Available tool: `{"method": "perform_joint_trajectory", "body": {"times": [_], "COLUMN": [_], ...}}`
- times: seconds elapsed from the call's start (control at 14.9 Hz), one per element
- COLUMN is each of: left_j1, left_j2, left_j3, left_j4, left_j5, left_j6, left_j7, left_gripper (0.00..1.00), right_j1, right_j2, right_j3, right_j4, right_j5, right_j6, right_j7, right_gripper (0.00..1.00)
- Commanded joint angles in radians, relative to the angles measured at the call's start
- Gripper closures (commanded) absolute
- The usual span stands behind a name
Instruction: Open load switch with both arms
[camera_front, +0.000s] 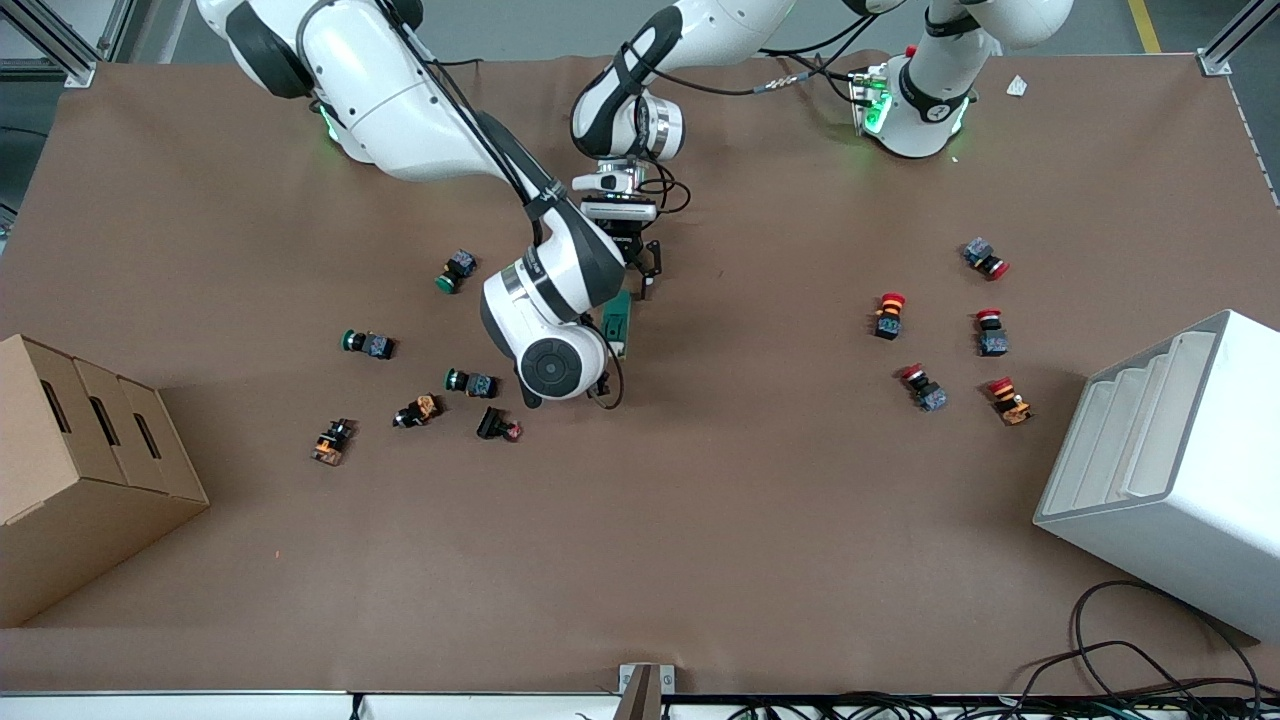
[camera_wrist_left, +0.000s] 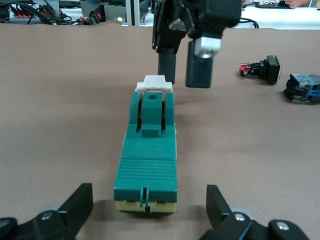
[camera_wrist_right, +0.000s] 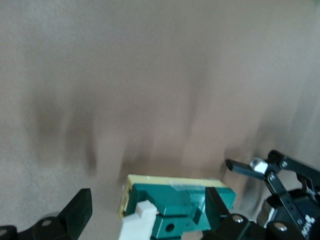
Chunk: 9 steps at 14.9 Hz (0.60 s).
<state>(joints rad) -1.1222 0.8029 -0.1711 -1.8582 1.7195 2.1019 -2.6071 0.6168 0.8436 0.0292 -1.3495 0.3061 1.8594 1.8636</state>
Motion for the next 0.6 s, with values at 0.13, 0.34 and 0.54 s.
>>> {"method": "perform_joint_trajectory", "body": {"times": [0.13, 0.34, 0.54], "left_j1": [-0.001, -0.001, -0.002], "left_j2": [0.013, 0.029, 0.027], "left_j3": [0.001, 0.002, 0.002], "left_j4": [0.016, 0.019, 0.019], "left_j5": [0.015, 0.017, 0.017], "left_j6": [-0.008, -0.008, -0.010], "left_j7": [-0.008, -0.007, -0.007], "left_gripper": [0.00, 0.00, 0.00], "right_j1": [0.004, 0.000, -0.011], "right_j2": [-0.001, -0.005, -0.009], "right_j3": [0.006, 0.029, 0.044], "right_j4": [0.015, 0.016, 0.029], "right_j5": [0.034, 0.034, 0.048], "right_j6": [-0.089, -0.120, -0.152], "right_j7": [0.020, 0.022, 0.022], "right_gripper": [0.00, 0.00, 0.00]}}
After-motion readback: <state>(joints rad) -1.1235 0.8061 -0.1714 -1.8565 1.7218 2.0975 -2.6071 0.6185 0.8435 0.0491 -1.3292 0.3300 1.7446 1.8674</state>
